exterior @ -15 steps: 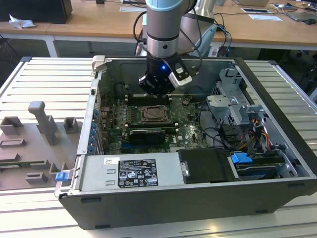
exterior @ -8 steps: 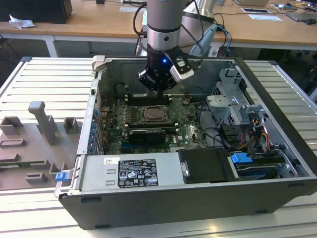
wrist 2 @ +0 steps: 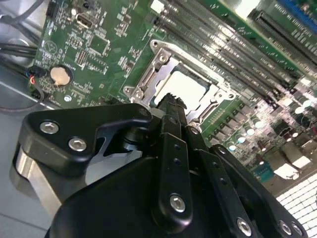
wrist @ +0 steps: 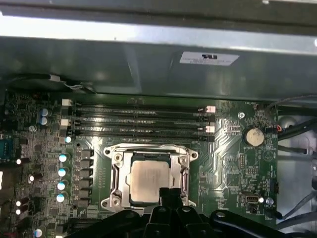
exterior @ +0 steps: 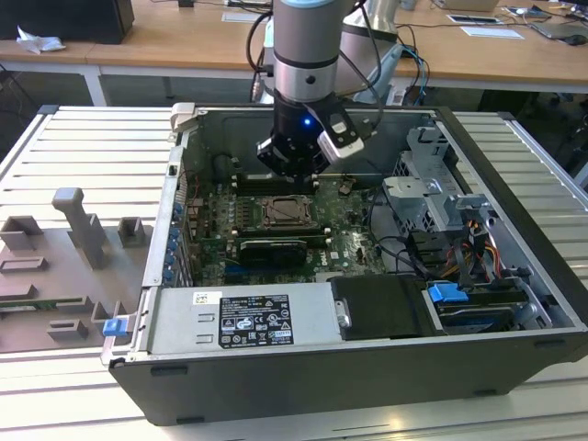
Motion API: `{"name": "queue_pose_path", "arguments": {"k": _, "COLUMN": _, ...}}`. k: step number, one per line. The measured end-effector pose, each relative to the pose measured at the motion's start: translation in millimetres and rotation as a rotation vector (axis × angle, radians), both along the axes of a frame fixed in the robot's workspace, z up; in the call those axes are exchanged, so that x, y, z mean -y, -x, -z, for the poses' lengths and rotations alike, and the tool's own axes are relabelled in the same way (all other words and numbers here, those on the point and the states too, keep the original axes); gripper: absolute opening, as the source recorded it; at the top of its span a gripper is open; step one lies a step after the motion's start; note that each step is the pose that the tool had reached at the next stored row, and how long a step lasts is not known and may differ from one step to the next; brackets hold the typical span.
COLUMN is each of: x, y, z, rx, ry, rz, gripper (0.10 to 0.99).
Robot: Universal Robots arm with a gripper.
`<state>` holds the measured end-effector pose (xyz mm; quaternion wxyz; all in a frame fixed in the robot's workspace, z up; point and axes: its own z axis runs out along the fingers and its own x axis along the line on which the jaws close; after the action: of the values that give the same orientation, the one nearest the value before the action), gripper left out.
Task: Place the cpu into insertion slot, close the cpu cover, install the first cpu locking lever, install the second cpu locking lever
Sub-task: 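Install the second cpu locking lever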
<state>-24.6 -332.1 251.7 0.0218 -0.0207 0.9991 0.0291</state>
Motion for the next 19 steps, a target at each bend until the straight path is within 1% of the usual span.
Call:
{"name": "queue_pose_path", "arguments": {"k": 4, "x": 4.7, "y": 0.0, "z": 0.1, "rx": 0.0001, "ry": 0.000, "rz": 0.000, "gripper": 0.106}}
{"name": "queue_pose_path", "arguments": {"k": 7, "x": 6.6, "y": 0.0, "z": 0.1, "rx": -0.0033, "ry": 0.000, "rz": 0.000, "gripper": 0.106}}
{"name": "queue_pose_path", "arguments": {"k": 10, "x": 9.5, "y": 0.0, "z": 0.1, "rx": -0.0043, "ry": 0.000, "rz": 0.000, "gripper": 0.106}}
{"name": "queue_pose_path", "arguments": {"k": 13, "x": 15.6, "y": 0.0, "z": 0.2, "rx": -0.0043, "ry": 0.000, "rz": 0.000, "gripper": 0.106}}
{"name": "queue_pose_path", "arguments": {"k": 14, "x": 18.7, "y": 0.0, "z": 0.3, "rx": -0.0043, "ry": 0.000, "rz": 0.000, "gripper": 0.106}}
{"name": "queue_pose_path", "arguments": {"k": 17, "x": 23.5, "y": 0.0, "z": 0.5, "rx": -0.0044, "ry": 0.000, "rz": 0.000, "gripper": 0.106}}
{"name": "queue_pose_path", "arguments": {"k": 18, "x": 25.1, "y": 0.0, "z": 0.5, "rx": -0.0052, "ry": 0.000, "rz": 0.000, "gripper": 0.106}}
{"name": "queue_pose_path", "arguments": {"k": 19, "x": 26.6, "y": 0.0, "z": 0.7, "rx": -0.0070, "ry": 0.000, "rz": 0.000, "gripper": 0.106}}
